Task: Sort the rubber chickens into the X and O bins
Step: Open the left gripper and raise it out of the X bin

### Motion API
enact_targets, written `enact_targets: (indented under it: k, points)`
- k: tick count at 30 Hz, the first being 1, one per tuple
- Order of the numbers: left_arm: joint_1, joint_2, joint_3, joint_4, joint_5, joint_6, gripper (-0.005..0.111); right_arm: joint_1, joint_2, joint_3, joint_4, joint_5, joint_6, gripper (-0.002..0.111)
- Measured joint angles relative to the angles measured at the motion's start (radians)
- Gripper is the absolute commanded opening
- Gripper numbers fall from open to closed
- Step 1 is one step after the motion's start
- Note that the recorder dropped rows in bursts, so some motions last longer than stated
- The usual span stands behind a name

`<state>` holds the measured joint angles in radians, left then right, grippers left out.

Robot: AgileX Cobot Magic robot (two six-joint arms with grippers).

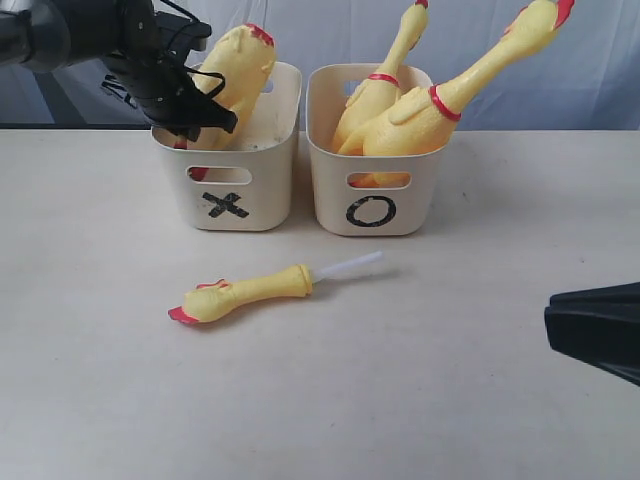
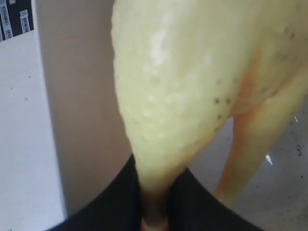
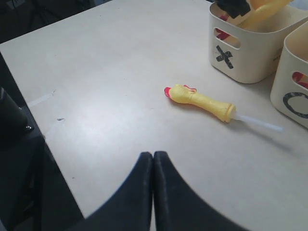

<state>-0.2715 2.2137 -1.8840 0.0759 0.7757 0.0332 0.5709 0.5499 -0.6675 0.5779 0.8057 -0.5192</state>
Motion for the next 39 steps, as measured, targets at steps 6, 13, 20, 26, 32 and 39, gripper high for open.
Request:
enact_targets:
  k: [6, 13, 20, 26, 32, 39]
  points:
    - [0.0, 0.0, -0.003, -0.002, -0.007, 0.0, 0.042, 0.0, 0.0, 0.0, 0.0, 0.0, 0.0, 0.0]
    - [0.0, 0.0, -0.003, -0.01, -0.016, 0.0, 0.042, 0.0, 0.0, 0.0, 0.0, 0.0, 0.0, 0.0]
    - [0.0, -0.013, -0.005, -0.01, 0.008, 0.0, 0.042, 0.0, 0.0, 0.0, 0.0, 0.0, 0.0, 0.0]
    - [0.0, -0.078, -0.005, -0.018, 0.061, 0.012, 0.042, 0.0, 0.0, 0.0, 0.0, 0.0, -0.002, 0.0]
    - [0.0, -0.168, -0.007, -0.051, 0.172, 0.126, 0.025, 0.0, 0.0, 0.0, -0.004, 0.0, -0.002, 0.0]
    - [0.0, -0.24, -0.007, -0.096, 0.321, 0.178, 0.0, 0.0, 0.0, 0.0, -0.019, -0.006, -0.002, 0.0]
